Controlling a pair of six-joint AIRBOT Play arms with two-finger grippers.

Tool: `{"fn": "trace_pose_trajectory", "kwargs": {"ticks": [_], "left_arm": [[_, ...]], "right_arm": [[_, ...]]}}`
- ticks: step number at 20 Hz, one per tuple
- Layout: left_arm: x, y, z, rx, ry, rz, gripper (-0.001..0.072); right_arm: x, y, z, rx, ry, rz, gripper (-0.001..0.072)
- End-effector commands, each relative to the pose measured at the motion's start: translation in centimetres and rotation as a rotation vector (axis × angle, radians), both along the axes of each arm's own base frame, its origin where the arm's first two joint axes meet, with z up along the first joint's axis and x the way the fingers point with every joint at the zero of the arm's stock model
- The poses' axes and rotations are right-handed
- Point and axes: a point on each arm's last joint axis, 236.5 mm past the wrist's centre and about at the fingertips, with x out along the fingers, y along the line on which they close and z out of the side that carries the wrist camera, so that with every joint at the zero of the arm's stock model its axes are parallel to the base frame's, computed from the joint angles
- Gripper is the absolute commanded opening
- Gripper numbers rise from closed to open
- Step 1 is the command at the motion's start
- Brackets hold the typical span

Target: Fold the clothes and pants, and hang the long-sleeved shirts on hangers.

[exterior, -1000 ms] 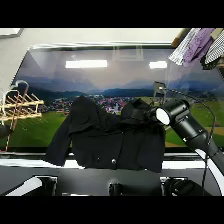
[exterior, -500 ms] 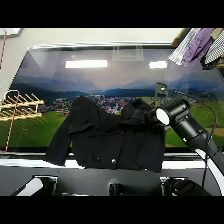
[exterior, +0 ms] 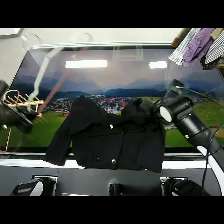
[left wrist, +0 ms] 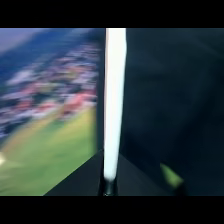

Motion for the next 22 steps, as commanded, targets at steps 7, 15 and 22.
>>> {"fn": "trace_pose_trajectory", "kwargs": {"ticks": [7,15,22], "left_arm": [[-14.1,-10.6,-7.6,-0.061,0.280,-0.415,0.0025],[-15.4,-11.7,-11.1,-0.032,0.409,-0.439,0.0025],[-11.9,-12.9,-13.2,-0.033,0.443,-0.373,0.0025]], "right_arm": [[5.6,-4.7,2.4,0.238,-0.159,-0.178,0.0044],[4.9,-2.6,2.5,0.275,-0.130,-0.029,0.0045],[2.1,-1.8,4.2,0.277,-0.107,0.056,0.0045]]}}
